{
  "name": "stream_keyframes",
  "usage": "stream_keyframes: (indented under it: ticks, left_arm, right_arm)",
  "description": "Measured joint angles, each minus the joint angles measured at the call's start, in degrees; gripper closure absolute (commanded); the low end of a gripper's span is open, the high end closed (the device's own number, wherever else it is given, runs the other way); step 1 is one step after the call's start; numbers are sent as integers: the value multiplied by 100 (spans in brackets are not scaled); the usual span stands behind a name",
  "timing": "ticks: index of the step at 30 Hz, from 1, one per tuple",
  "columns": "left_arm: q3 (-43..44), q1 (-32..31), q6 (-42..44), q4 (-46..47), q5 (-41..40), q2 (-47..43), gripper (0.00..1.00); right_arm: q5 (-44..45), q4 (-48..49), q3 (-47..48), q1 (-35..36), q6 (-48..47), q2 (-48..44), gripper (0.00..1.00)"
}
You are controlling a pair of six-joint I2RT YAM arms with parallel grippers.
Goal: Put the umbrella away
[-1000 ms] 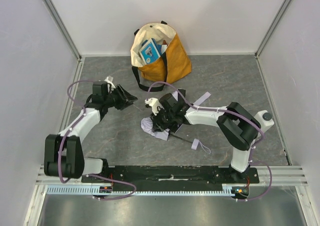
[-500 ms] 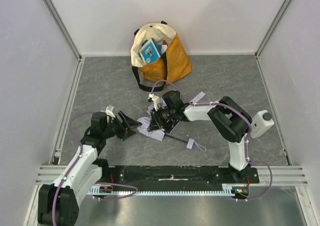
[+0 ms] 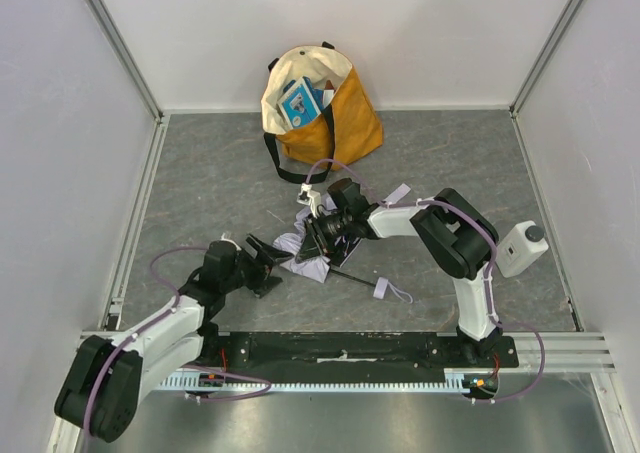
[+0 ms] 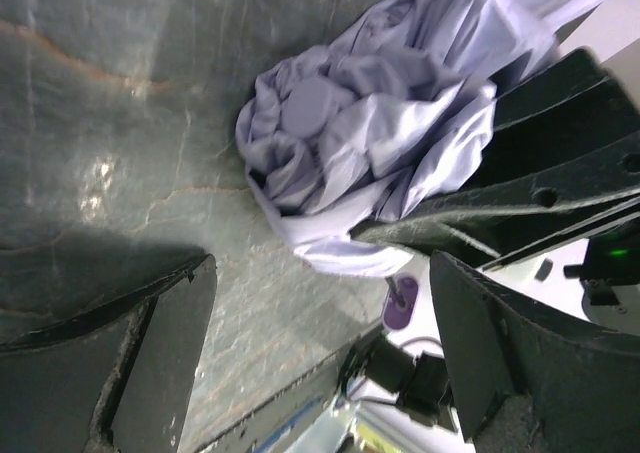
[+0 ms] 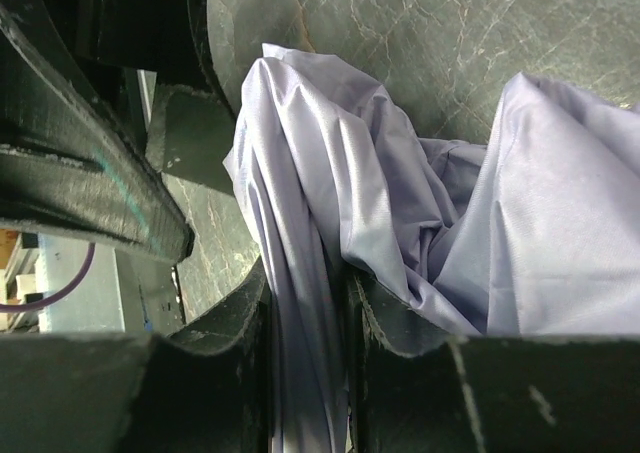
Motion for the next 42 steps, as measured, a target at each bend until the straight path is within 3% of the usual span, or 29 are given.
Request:
stream_keyframes:
  ticks: [5,12,16,20,29,38,42]
  left_arm:
    - [-186,-260,-192,695,-828,90,6]
    - [-195,-522,-691,1985,-1185,1137,11]
    - [-195,-671,-839,2240,-1414,1340,17]
    - [-195,-756,-883,2164,-1617,1322,25]
    - [-205,-820,-885,2015,-1786,1134,15]
    - [-332,-817,-879,796,-2146,-413,11]
    - [-332,-820,-881,743,-2065,-201,11]
  right_arm:
    - [-278,-61,103,-57,44,136,100]
    - [-389,-81,140,-81,87,160,100]
    - [-444,-136,186,-98,142,181,100]
    - [-483,-291,280,-107,146,208,100]
    - [-673,-428,358,-170,168,271,100]
    - [-949,-680,319,-264,461,232,100]
    - [-949,-636,310,-271,717,232,100]
